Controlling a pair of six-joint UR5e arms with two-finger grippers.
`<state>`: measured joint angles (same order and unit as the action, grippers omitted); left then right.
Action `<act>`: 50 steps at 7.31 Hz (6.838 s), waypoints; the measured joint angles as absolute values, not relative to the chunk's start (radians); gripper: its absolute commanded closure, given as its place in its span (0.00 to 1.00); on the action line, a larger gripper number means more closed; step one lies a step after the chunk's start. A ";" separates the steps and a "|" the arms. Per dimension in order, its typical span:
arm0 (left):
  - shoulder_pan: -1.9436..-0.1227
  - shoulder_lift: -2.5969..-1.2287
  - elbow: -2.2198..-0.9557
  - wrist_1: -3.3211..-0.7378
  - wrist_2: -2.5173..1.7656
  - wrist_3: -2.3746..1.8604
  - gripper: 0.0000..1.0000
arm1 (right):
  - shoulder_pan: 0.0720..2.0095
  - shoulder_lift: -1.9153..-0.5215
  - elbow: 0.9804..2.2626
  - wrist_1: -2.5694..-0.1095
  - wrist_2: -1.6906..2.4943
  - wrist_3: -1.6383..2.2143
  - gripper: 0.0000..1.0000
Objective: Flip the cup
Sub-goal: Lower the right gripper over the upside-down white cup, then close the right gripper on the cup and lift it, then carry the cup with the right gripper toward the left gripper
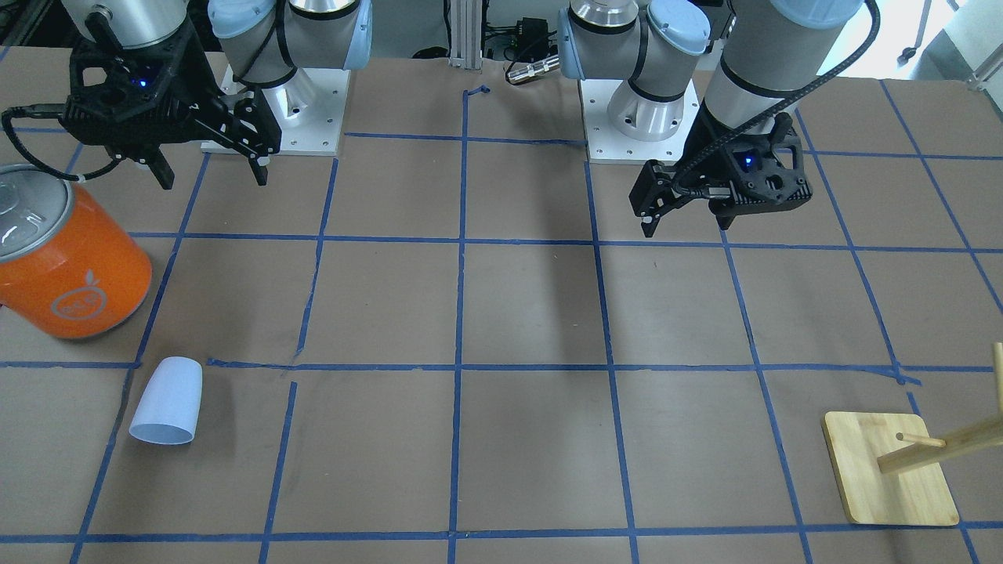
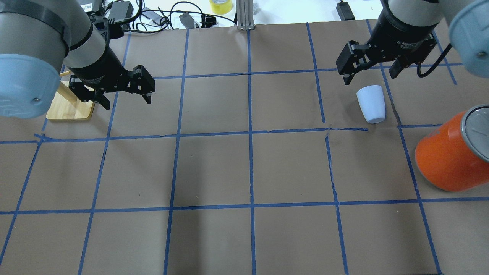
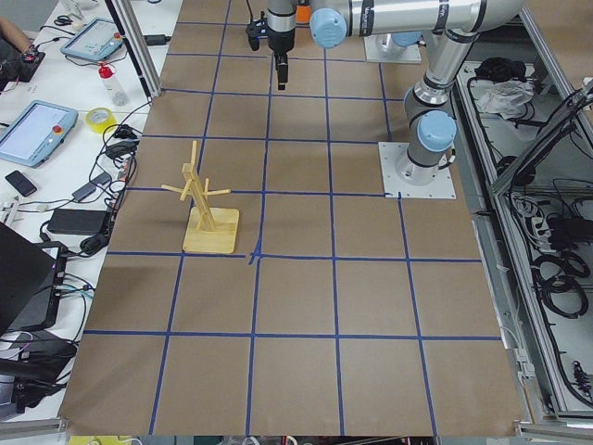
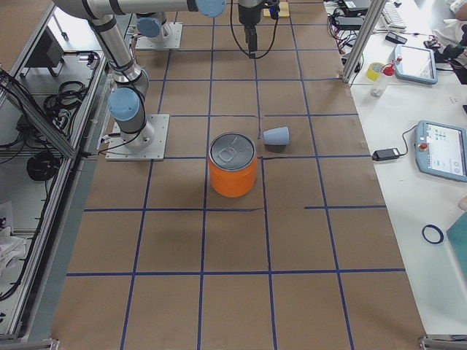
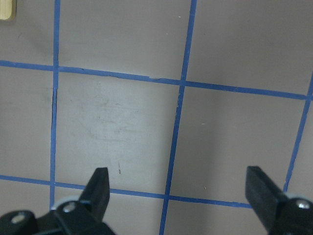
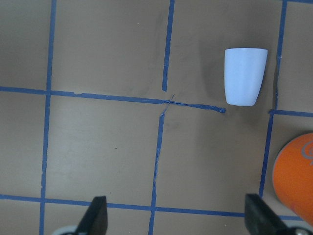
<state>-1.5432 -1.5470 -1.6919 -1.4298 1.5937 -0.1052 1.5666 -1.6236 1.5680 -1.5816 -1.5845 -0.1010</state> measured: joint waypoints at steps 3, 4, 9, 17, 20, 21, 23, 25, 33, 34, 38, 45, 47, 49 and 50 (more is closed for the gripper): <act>-1.543 -1.546 -1.693 -1.430 1.594 -0.104 0.00 | 1.562 -1.615 1.567 -1.562 -1.590 -0.096 0.00; -1.543 -1.546 -1.693 -1.430 1.595 -0.104 0.00 | 1.556 -1.614 1.568 -1.561 -1.591 -0.093 0.00; -1.543 -1.546 -1.694 -1.429 1.594 -0.103 0.00 | 1.538 -1.548 1.566 -1.647 -1.578 -0.082 0.00; -1.543 -1.546 -1.694 -1.428 1.594 -0.104 0.00 | 1.380 -1.188 1.581 -2.042 -1.590 -0.242 0.00; -1.543 -1.546 -1.693 -1.428 1.595 -0.104 0.00 | 1.363 -1.116 1.599 -2.126 -1.608 -0.307 0.00; -1.542 -1.544 -1.693 -1.428 1.595 -0.103 0.00 | 1.355 -1.096 1.607 -2.158 -1.611 -0.310 0.00; -1.541 -1.541 -1.693 -1.428 1.595 -0.103 0.00 | 1.345 -1.068 1.633 -2.209 -1.613 -0.310 0.00; -1.539 -1.539 -1.692 -1.428 1.595 -0.100 0.00 | 1.344 -1.058 1.647 -2.226 -1.605 -0.306 0.00; -1.532 -1.534 -1.691 -1.428 1.595 -0.095 0.00 | 1.343 -1.004 1.652 -2.232 -1.610 -0.309 0.46; -1.532 -1.534 -1.691 -1.428 1.596 -0.095 0.00 | 1.343 -1.006 1.651 -2.231 -1.614 -0.311 0.86; -1.532 -1.534 -1.693 -1.428 1.619 -0.095 0.00 | 1.375 -1.067 1.641 -2.217 -1.608 -0.336 0.98; -1.532 -1.534 -1.692 -1.428 1.625 -0.096 0.00 | 1.888 -1.082 1.603 -2.309 -1.528 -0.634 0.92; -1.532 -1.534 -1.692 -1.428 1.626 -0.095 0.00 | 1.960 -1.033 1.604 -2.366 -1.514 -0.781 0.91; -1.532 -1.534 -1.691 -1.424 1.625 -0.094 0.00 | 1.988 -1.015 1.601 -2.379 -1.513 -0.912 0.87; -1.531 -1.534 -1.689 -1.422 1.625 -0.093 0.00 | 2.005 -1.010 1.601 -2.380 -1.513 -0.963 0.84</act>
<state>-1.5312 -1.5340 -1.6892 -1.4220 1.6250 -0.0934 2.0053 -1.0105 1.6013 -2.3801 -1.5130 -0.9633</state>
